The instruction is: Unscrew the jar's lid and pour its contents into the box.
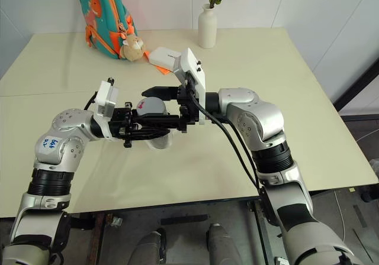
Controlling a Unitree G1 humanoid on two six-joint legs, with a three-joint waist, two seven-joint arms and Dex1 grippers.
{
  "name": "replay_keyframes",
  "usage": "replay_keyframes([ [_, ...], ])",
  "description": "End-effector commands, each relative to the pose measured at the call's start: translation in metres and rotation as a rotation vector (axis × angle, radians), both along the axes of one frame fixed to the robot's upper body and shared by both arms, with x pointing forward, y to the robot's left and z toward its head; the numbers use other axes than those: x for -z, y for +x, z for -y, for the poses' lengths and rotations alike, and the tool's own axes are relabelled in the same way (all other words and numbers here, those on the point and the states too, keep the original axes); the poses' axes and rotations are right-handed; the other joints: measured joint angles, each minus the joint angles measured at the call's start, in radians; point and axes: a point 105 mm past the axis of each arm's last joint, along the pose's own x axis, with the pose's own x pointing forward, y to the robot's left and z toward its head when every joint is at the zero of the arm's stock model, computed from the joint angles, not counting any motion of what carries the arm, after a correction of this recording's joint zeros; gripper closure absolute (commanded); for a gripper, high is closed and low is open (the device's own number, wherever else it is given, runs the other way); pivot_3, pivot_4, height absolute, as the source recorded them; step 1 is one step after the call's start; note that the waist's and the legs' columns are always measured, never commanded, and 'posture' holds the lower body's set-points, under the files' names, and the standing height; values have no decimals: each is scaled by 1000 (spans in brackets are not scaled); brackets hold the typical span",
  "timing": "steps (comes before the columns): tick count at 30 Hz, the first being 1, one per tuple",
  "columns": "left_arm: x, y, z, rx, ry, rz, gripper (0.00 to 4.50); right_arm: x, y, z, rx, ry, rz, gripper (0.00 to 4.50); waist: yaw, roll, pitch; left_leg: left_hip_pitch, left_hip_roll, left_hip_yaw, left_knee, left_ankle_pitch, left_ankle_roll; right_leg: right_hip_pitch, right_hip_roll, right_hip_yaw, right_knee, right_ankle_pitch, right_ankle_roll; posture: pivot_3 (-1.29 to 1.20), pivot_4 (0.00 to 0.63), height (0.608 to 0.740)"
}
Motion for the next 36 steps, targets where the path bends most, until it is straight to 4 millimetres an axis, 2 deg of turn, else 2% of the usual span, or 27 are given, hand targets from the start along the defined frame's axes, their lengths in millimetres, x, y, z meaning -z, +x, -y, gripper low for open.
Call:
replay_keyframes([
  [1, -9, -5, -3, 0, -11, 46, 2533, -17, -4, -1, 0, 54, 43, 1583, 0, 0, 0, 0, 0, 0, 0, 0, 0, 0, 0, 0, 0, 0, 0, 0, 150, 740],
  [4, -8, -5, -4, -3, -11, 45, 2533, -31, -12, 3, -31, 133, 7, 1583, 0, 0, 0, 0, 0, 0, 0, 0, 0, 0, 0, 0, 0, 0, 0, 0, 150, 740],
  [9, -8, -5, -4, -7, -12, 43, 2533, -54, -29, 19, -118, 315, -135, 1583, 1, 0, 0, 0, 0, 0, 0, 0, 0, 0, 0, 0, 0, 0, 0, 0, 150, 740],
  [11, -7, -5, -5, -8, -13, 42, 2533, -58, -29, 26, -99, 352, -147, 1583, 1, 0, 0, 0, 0, 0, 0, 0, 0, 0, 0, 0, 0, 0, 0, 0, 150, 740],
  [14, -8, -6, -5, -11, -14, 42, 2533, -50, -21, 43, 39, 334, -90, 1583, 1, 0, 0, 0, 0, 0, 0, 0, 0, 0, 0, 0, 0, 0, 0, 0, 150, 740],
  [17, -10, -6, -8, -25, -22, 43, 2533, -30, 2, 72, 283, 279, -11, 1583, 2, 0, 0, 0, 0, 0, 0, 0, 0, 0, 0, 0, -1, 0, 0, 0, 150, 740],
  [20, -14, -4, -14, -50, -41, 42, 2533, 3, 24, 110, 522, 203, 60, 1583, 5, 0, 0, -1, 0, 0, 0, 0, 0, 0, 0, 0, -2, 0, 0, 0, 150, 740],
  [24, -20, -1, -20, -73, -64, 34, 2533, 26, 40, 144, 717, 273, 64, 1583, -3, 0, 0, -1, 0, 1, -1, 0, 0, 0, 0, 2, -3, 0, 0, 0, 150, 740],
  [27, -24, 2, -23, -85, -88, 33, 2533, 66, 52, 162, 829, 179, 72, 1583, -2, 0, 0, 0, 0, 1, -1, 0, 0, 0, 0, 2, -2, 0, 1, 0, 150, 740],
  [29, -27, 3, -22, -87, -95, 32, 2533, 86, 59, 172, 882, 180, 13, 1583, 0, 0, 0, 1, 0, 1, 0, 0, 0, 1, 0, 2, -2, 0, 1, 0, 150, 740],
  [34, -29, 6, -21, -89, -107, 29, 2533, 118, 71, 187, 973, 155, -28, 1583, -1, 0, 0, 1, -1, 2, 1, 0, 0, 2, 0, 3, -1, 1, 2, 0, 150, 740],
  [36, -30, 6, -20, -87, -110, 28, 2533, 126, 71, 187, 960, 139, -51, 1583, -1, 0, 0, 1, -1, 1, 1, 0, 0, 2, 0, 3, -1, 1, 2, 0, 150, 740],
])
